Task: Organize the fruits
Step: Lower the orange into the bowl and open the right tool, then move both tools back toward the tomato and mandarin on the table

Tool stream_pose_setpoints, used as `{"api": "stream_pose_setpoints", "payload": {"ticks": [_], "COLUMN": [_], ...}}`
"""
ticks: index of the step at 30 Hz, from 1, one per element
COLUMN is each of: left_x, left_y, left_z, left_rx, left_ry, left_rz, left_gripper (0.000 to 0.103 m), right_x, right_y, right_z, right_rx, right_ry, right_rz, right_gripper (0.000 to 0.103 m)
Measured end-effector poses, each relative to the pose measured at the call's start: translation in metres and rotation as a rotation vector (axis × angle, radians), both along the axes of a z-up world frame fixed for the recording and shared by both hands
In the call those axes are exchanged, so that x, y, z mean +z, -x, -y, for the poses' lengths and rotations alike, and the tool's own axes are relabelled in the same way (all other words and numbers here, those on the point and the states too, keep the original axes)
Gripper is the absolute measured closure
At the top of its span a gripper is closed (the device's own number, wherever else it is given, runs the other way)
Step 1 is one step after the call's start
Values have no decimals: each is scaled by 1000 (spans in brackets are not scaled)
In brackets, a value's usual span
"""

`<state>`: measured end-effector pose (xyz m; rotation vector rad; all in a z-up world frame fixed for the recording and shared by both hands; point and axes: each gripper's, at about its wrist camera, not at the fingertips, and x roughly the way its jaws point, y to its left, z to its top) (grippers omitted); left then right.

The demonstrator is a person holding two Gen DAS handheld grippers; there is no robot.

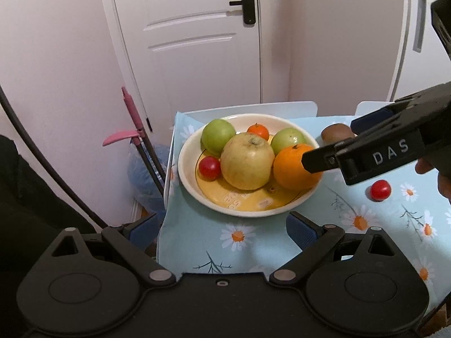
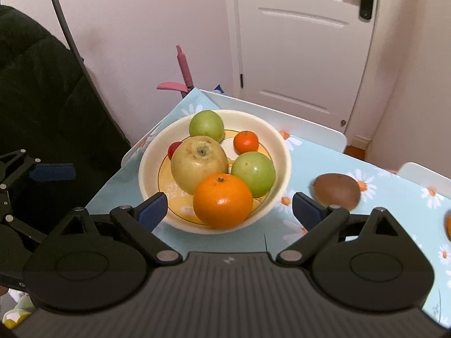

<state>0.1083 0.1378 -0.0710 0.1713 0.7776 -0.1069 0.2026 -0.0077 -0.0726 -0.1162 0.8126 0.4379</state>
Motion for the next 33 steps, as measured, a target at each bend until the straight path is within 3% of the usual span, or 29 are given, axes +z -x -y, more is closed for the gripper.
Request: {"api": "stream_pose_setpoints", "payload": {"ticks": [6, 11, 15, 23, 33], "left_x": [15, 26, 33, 45, 44], "left_y": [3, 4, 6, 20, 26], "left_z": [4, 6, 17, 61, 142], "left_rx": [-20, -31, -57, -72, 3], "left_ry": [-22, 37, 39, 39, 47], "left_rz": [30, 38, 60, 91, 68], "left_gripper": [4, 4, 4, 4, 4], "right_x": [22, 35, 42, 50, 47], "right_y": [20, 35, 48, 71, 72], "right_z": [22, 50, 78, 156, 254], "right_rx": [-79, -160, -217, -296, -319], "right_ry": [-23, -26, -25, -16, 3], "right_rz": [48, 72, 86, 119, 120], "right_gripper": [0, 0, 0, 0, 0]}}
